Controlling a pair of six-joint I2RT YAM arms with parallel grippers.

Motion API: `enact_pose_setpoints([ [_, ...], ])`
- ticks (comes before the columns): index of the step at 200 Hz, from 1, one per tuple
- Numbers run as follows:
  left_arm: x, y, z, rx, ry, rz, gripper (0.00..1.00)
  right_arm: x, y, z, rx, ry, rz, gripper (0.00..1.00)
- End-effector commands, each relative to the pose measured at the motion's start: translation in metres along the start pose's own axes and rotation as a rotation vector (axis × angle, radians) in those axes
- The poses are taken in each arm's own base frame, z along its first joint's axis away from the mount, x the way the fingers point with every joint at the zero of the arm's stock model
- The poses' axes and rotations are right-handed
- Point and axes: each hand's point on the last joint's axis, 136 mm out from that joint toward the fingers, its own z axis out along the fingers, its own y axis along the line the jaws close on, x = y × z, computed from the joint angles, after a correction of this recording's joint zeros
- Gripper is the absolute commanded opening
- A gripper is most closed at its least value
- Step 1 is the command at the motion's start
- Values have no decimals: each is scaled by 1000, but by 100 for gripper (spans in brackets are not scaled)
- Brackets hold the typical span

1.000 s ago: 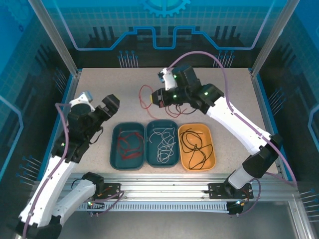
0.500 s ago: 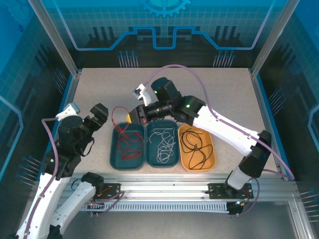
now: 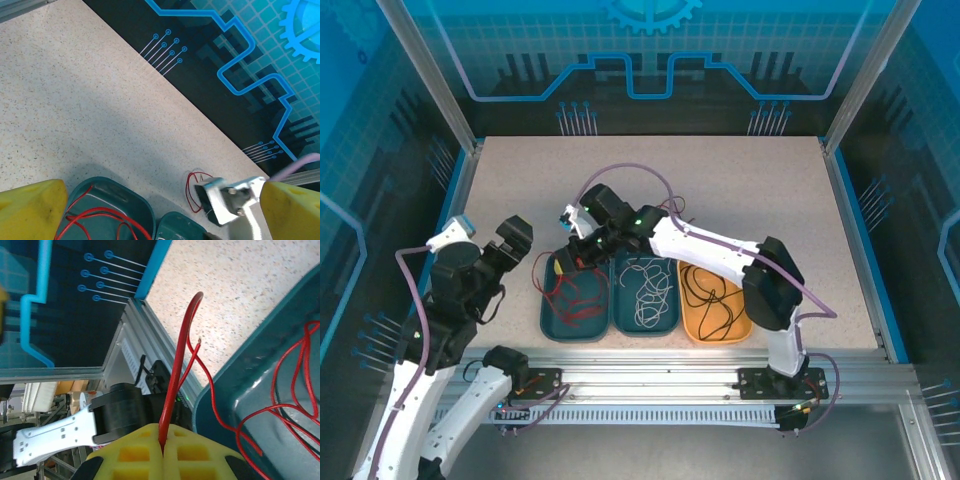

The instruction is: Untangle the cables

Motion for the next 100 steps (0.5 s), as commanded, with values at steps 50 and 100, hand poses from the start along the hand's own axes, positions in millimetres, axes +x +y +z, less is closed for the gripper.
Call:
enact_pose_setpoints([
  [50, 6, -2, 11, -1, 28, -15, 99, -1, -65, -8, 236, -10, 51, 0],
  [100, 11, -4, 16, 4, 53, -20, 99, 10, -98, -13, 406, 24, 44, 1],
])
